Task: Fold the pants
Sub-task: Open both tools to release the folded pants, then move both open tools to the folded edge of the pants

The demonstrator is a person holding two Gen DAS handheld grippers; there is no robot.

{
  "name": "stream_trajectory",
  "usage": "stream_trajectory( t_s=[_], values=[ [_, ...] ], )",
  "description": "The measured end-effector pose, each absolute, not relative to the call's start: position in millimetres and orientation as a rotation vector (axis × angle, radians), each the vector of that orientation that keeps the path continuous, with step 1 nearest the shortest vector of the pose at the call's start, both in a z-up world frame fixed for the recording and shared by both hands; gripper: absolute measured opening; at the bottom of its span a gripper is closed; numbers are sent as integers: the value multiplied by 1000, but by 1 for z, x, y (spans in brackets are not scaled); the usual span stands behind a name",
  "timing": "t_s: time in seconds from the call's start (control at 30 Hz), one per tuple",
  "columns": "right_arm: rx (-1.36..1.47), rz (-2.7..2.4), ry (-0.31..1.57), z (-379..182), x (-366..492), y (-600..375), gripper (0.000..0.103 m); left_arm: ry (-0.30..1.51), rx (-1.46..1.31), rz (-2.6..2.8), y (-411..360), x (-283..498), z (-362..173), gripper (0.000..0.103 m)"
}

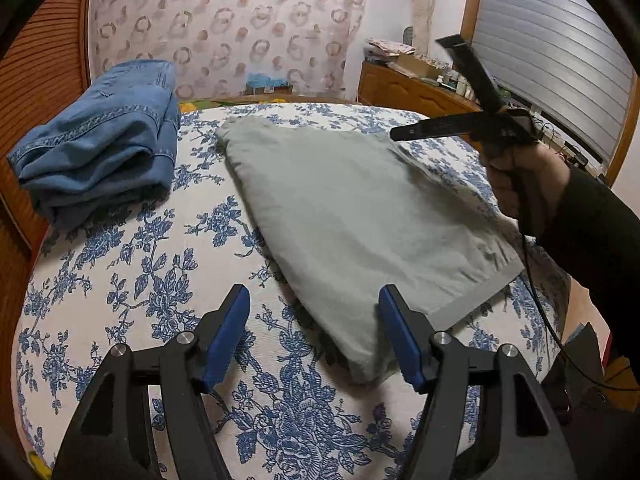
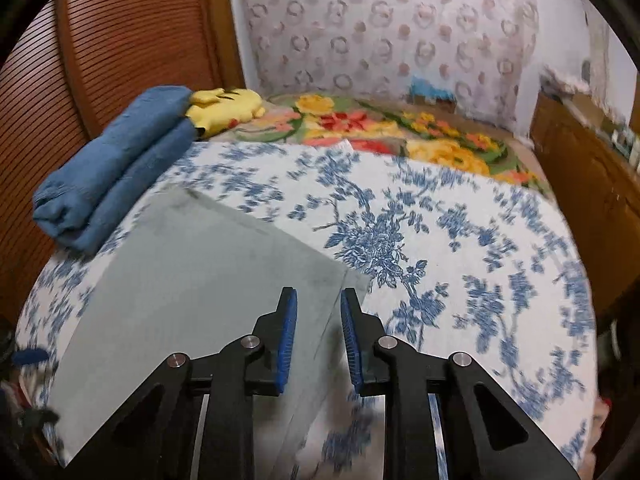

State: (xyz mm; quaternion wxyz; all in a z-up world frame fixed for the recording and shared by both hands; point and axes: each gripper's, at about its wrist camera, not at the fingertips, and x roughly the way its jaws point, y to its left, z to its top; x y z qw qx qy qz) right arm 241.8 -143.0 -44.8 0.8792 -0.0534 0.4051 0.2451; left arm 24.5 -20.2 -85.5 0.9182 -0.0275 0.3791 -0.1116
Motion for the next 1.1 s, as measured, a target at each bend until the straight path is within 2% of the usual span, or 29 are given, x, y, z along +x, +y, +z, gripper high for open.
stream_trajectory(
  t_s=[0.37, 0.43, 0.5, 0.57, 0.8, 0.87, 0.93, 1.1],
  values=[
    [-129, 504, 871, -55, 262, -127, 17, 802, -63, -228, -18, 25, -95, 68],
    [-124, 504, 873, -55, 263, -127, 7, 803, -65, -227, -18, 25, -95, 68],
    [-120, 507, 841, -51, 260, -132, 5, 804, -62, -228, -19, 23, -95, 68],
    [-109, 469, 792, -43, 255, -139, 4, 803, -62, -228, -18, 23, -95, 68],
    [-107, 442, 833, -48, 255, -137, 4, 804, -66, -226, -17, 24, -97, 68],
    [-115, 439, 831, -45, 252, -136, 12, 805, -60, -229, -18, 23, -97, 68],
    [-118, 444, 823, -36, 243, -138, 27, 803, -57, -230, -18, 21, -95, 68],
    [-115, 527, 810, -24, 188, -155, 30, 799, -54, -245, -20, 15, -92, 68]
  ],
)
